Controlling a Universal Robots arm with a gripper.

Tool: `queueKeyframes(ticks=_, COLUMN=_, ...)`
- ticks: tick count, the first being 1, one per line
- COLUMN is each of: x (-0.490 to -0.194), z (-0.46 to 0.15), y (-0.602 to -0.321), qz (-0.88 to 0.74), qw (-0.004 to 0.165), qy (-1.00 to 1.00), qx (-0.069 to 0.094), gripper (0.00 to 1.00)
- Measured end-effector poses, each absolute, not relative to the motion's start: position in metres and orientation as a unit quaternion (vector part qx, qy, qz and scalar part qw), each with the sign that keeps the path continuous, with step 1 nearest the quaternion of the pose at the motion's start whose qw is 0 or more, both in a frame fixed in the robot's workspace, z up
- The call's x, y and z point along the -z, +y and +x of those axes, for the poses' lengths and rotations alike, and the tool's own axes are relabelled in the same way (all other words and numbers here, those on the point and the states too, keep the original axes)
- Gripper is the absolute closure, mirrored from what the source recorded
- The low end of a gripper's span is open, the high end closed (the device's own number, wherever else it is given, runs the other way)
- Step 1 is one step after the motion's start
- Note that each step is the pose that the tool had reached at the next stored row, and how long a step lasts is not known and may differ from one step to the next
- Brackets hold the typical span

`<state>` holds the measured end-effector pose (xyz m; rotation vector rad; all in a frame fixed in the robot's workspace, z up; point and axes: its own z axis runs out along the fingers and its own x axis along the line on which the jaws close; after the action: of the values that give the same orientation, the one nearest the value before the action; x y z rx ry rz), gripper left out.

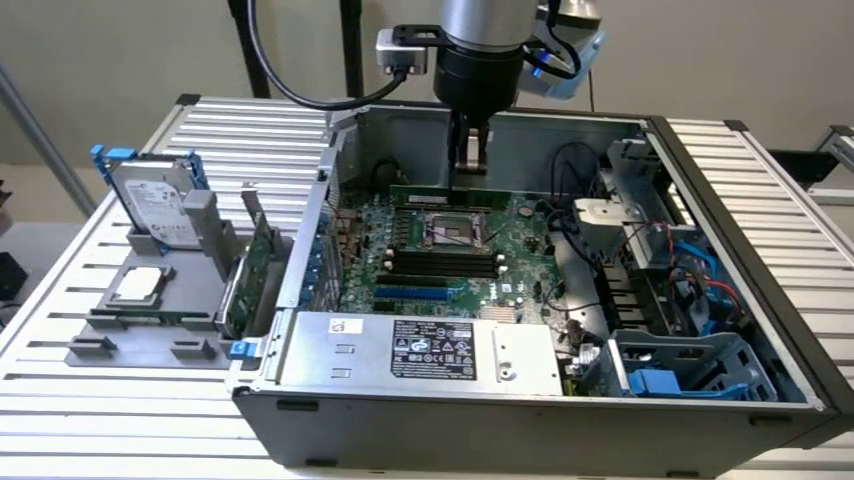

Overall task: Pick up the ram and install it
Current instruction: 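Insert the ram into the slot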

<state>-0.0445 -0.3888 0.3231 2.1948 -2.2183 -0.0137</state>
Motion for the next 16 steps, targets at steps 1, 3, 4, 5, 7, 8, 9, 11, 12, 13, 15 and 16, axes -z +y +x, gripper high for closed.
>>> queueKeyframes(ticks=1, x=-0.323, z=-0.044, y=-0.389, qz=0.703, qw=0.01, qy=-0.711, qx=0.004, gripper=1.0)
queueKeyframes(ticks=3, x=-0.323, z=-0.044, y=-0.389, qz=0.703, qw=0.01, qy=-0.711, qx=0.004, gripper=1.0)
queueKeyframes(ticks=4, x=-0.323, z=-0.044, y=-0.389, qz=0.703, qw=0.01, qy=-0.711, qx=0.004, gripper=1.0)
queueKeyframes(ticks=5, x=-0.323, z=-0.044, y=-0.389, qz=0.703, qw=0.01, qy=-0.711, qx=0.004, gripper=1.0)
queueKeyframes(ticks=7, x=-0.32, z=-0.044, y=-0.389, qz=0.703, qw=0.01, qy=-0.711, qx=0.004, gripper=1.0)
queueKeyframes(ticks=8, x=-0.318, z=-0.044, y=-0.389, qz=0.703, qw=0.01, qy=-0.711, qx=0.004, gripper=1.0)
queueKeyframes(ticks=9, x=-0.316, z=-0.044, y=-0.389, qz=0.703, qw=0.01, qy=-0.711, qx=0.004, gripper=1.0)
queueKeyframes(ticks=11, x=-0.312, z=-0.044, y=-0.389, qz=0.703, qw=0.01, qy=-0.711, qx=0.004, gripper=1.0)
queueKeyframes(ticks=12, x=-0.31, z=-0.044, y=-0.389, qz=0.703, qw=0.01, qy=-0.711, qx=0.004, gripper=1.0)
queueKeyframes(ticks=13, x=-0.309, z=-0.044, y=-0.389, qz=0.703, qw=0.01, qy=-0.711, qx=0.004, gripper=1.0)
queueKeyframes(ticks=15, x=-0.305, z=-0.044, y=-0.389, qz=0.703, qw=0.01, qy=-0.711, qx=0.004, gripper=1.0)
queueKeyframes(ticks=16, x=-0.303, z=-0.044, y=-0.389, qz=0.703, qw=0.01, qy=-0.711, qx=0.004, gripper=1.0)
